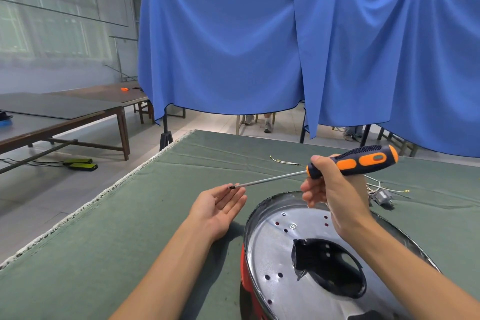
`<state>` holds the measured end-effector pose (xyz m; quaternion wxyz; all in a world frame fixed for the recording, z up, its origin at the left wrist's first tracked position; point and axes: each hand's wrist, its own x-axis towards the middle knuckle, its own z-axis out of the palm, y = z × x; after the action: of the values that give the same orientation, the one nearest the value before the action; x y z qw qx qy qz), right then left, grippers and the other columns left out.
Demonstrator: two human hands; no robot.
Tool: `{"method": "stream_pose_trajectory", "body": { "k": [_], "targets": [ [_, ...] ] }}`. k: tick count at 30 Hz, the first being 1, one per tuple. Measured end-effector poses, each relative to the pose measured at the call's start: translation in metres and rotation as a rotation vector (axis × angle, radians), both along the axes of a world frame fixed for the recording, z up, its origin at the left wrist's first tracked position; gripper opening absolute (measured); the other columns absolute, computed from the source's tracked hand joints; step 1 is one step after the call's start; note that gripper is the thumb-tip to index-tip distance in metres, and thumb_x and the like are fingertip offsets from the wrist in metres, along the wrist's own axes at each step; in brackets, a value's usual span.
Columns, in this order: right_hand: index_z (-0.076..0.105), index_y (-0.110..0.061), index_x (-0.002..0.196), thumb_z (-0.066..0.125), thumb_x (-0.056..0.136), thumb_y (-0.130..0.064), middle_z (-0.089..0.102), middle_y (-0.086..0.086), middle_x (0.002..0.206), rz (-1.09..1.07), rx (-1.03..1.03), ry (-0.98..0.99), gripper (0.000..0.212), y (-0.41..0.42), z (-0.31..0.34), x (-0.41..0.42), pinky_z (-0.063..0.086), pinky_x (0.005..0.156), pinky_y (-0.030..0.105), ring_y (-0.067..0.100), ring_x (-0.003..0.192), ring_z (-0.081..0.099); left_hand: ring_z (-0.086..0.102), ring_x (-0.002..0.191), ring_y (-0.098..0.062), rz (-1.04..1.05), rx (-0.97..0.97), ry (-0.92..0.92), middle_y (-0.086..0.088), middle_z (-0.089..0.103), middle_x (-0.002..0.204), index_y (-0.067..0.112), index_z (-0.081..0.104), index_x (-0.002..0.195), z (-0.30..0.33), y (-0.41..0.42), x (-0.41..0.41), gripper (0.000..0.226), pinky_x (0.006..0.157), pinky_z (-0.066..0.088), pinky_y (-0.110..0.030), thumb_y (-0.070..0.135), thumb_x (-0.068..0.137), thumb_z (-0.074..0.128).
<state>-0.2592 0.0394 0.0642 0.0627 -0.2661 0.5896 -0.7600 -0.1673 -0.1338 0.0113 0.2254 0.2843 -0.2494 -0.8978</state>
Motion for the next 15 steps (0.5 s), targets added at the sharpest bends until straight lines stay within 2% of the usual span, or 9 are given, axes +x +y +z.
{"method": "stream_pose_trajectory", "body": {
  "k": [4,8,12,15],
  "targets": [
    [0.059,-0.008,0.059,0.059,0.09,-0.016,0.059,0.012,0.047,-0.012,-0.008,-0.006,0.033,0.0019,0.0003,0.0007,0.043,0.034,0.024,0.019,0.035,0.054,0.068,0.049,-0.028,0.017,0.002,0.022,-0.02,0.067,0.06,-0.007,0.058,0.076,0.0024,0.0025,-0.0001,0.019,0.081,0.049,-0.043,-0.004,0.092,0.048],
    [0.057,-0.005,0.061,0.057,0.092,-0.017,0.058,0.01,0.045,-0.015,-0.012,-0.031,0.033,0.0023,0.0018,0.0011,0.041,0.033,0.022,0.017,0.034,0.052,0.068,0.049,-0.029,0.02,-0.005,0.031,-0.021,0.067,0.06,-0.007,0.058,0.076,0.0042,0.0053,0.0002,0.019,0.067,0.057,-0.044,-0.004,0.092,0.047],
    [0.056,-0.004,0.061,0.056,0.092,-0.018,0.058,0.009,0.045,-0.02,-0.003,-0.044,0.034,0.0026,0.0013,-0.0004,0.041,0.033,0.021,0.017,0.033,0.051,0.068,0.048,-0.027,0.029,-0.02,0.019,-0.019,0.067,0.059,-0.007,0.057,0.078,0.0043,0.0065,-0.0002,0.018,0.079,0.048,-0.045,-0.005,0.092,0.047],
    [0.057,-0.005,0.06,0.057,0.092,-0.017,0.058,0.011,0.045,-0.031,-0.005,-0.043,0.034,0.0026,0.0011,-0.0016,0.041,0.034,0.021,0.018,0.033,0.051,0.068,0.049,-0.026,0.024,-0.031,0.014,-0.019,0.067,0.059,-0.006,0.057,0.078,0.0042,0.0073,-0.0001,0.017,0.069,0.056,-0.041,-0.005,0.091,0.047]
  ]
}}
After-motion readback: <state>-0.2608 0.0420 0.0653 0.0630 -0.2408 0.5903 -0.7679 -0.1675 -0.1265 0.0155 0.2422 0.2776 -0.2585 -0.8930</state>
